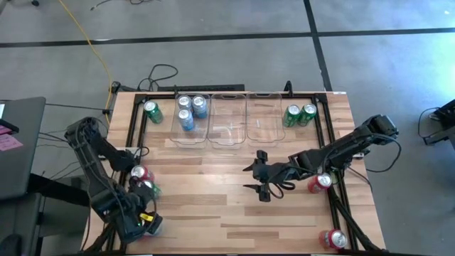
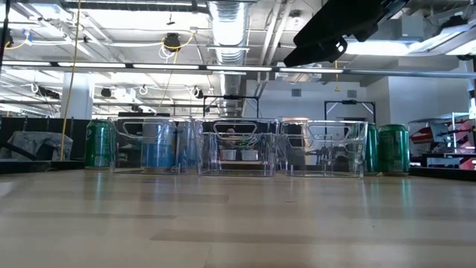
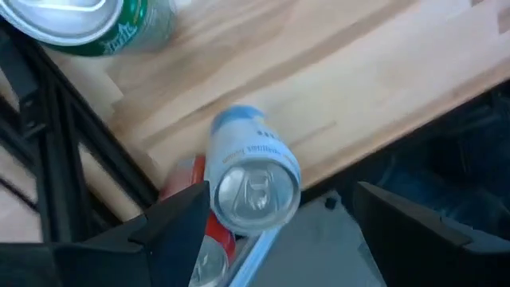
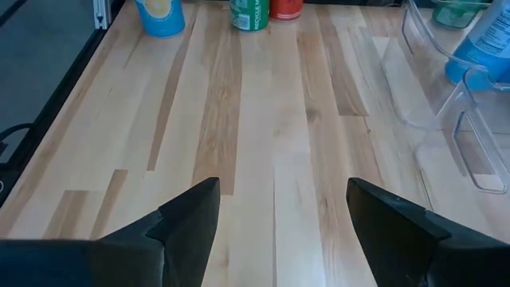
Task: Sort soda cans
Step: Put the blue-white soda can into the left transparent bin
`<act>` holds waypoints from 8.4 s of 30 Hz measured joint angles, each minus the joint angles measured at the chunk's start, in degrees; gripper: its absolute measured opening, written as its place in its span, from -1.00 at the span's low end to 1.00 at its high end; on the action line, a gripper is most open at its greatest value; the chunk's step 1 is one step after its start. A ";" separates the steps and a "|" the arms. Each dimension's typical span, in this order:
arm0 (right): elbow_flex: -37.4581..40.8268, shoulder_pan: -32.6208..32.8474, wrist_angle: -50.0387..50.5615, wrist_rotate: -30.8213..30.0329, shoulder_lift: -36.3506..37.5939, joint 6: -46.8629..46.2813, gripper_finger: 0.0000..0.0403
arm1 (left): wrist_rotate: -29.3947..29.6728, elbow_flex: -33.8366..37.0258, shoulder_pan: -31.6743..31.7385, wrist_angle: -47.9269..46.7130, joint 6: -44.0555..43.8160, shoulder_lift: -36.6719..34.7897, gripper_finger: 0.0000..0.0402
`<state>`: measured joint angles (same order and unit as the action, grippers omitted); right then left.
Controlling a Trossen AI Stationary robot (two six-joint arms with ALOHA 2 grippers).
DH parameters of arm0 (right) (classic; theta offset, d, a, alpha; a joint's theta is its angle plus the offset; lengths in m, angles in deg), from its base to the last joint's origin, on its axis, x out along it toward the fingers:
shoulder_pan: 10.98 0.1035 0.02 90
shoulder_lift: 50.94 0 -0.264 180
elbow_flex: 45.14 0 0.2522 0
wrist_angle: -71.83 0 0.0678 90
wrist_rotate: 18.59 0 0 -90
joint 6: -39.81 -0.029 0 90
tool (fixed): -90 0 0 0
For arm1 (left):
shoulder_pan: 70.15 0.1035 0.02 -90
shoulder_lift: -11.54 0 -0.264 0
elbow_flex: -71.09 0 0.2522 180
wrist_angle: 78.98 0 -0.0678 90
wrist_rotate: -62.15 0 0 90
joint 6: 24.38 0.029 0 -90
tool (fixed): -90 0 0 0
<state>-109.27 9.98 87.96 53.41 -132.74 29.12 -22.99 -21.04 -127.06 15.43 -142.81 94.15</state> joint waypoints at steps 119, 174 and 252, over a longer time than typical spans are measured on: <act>0.02 1.15 3.88 -0.11 -0.04 -0.23 0.45 | 4.63 10.50 9.46 24.89 23.96 21.59 0.62; 0.02 7.17 -7.39 0.82 8.37 6.91 0.69 | 47.10 13.40 21.35 74.44 75.34 23.30 0.42; -57.69 -42.10 16.42 33.82 -39.35 32.12 0.41 | 72.73 15.19 21.91 5.88 55.39 -15.73 0.38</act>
<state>-166.95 -32.13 104.38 87.22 -172.10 61.23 49.75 -5.85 -105.14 21.31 -87.42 78.42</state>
